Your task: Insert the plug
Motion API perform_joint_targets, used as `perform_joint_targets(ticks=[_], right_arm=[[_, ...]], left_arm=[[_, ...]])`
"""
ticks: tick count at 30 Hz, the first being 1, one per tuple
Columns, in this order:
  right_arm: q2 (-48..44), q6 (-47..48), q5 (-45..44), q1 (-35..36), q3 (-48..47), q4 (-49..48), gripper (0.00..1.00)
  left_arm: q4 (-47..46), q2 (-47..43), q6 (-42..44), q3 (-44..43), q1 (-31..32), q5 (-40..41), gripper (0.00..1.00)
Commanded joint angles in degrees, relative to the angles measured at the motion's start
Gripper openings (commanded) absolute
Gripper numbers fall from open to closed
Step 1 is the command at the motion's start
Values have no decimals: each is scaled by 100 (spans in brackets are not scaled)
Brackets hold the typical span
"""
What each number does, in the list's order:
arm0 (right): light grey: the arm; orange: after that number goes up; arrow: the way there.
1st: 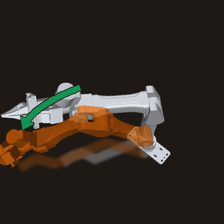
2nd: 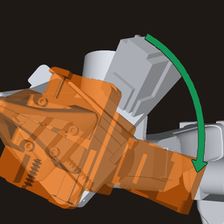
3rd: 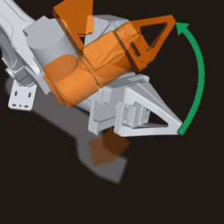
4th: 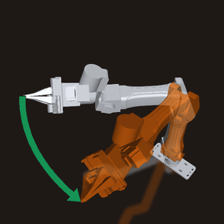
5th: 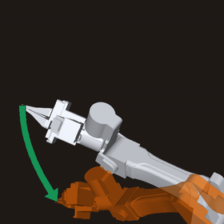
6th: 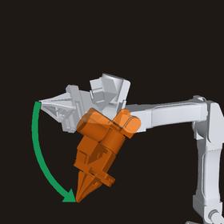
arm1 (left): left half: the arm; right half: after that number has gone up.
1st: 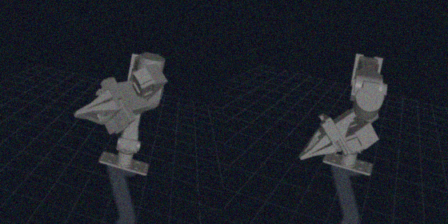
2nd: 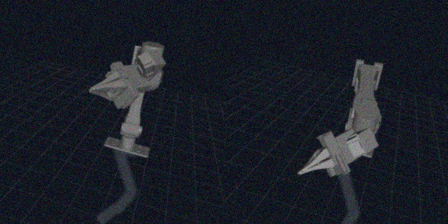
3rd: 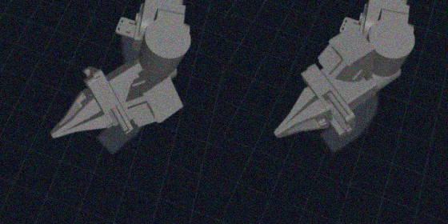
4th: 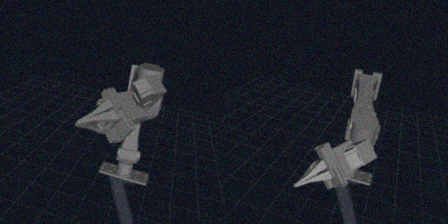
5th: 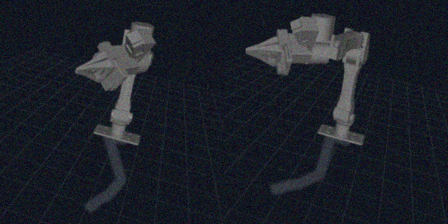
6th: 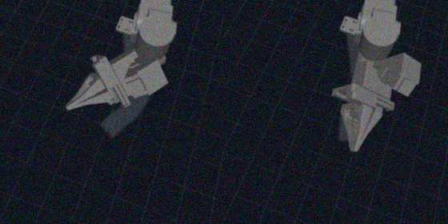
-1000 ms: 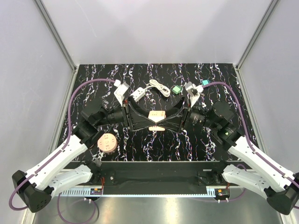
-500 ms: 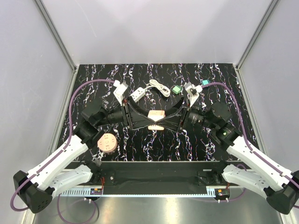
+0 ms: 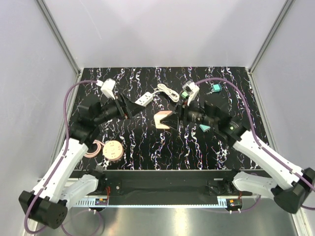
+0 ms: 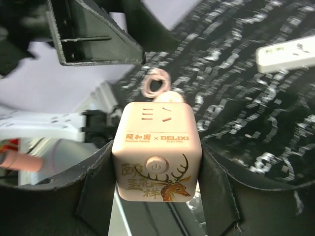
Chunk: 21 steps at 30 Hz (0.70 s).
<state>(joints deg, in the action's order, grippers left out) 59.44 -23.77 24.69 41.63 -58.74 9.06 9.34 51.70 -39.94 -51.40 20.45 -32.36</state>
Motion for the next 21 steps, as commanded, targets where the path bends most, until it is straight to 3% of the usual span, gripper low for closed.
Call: perform_joint_targets(ticks=[1, 4, 9, 11, 14, 16, 18, 21], right_arm=[[514, 619, -964, 12, -778, 1088, 0], [1068, 803, -1421, 12, -1331, 1396, 0], [1500, 1120, -1624, 3, -1728, 1449, 0], [1606, 1199, -1774, 12, -1799, 1467, 0], [1623, 1375, -1906, 3, -1755, 1502, 0], [1545, 1401, -1976, -5, -1641, 1493, 0], [1483, 1436, -2029, -14, -1571, 1485, 0], [1378, 1471, -2064, -32, -1439, 1467, 0]], left_arm=[[1104, 679, 610, -546, -453, 1318, 77], [1288, 1628, 883, -1186, -770, 2108, 73], [1123, 3089, 1208, -1943, -1139, 2593, 69], [1113, 3958, 1348, -2513, -1201, 2464, 70], [1482, 5067, 1918, -3402, -1193, 1638, 68], [1588, 5375, 2209, -3509, -1061, 1740, 72], [1597, 5455, 2631, -3413, -815, 2074, 84], [1711, 5683, 2974, -3386, -577, 2654, 88]])
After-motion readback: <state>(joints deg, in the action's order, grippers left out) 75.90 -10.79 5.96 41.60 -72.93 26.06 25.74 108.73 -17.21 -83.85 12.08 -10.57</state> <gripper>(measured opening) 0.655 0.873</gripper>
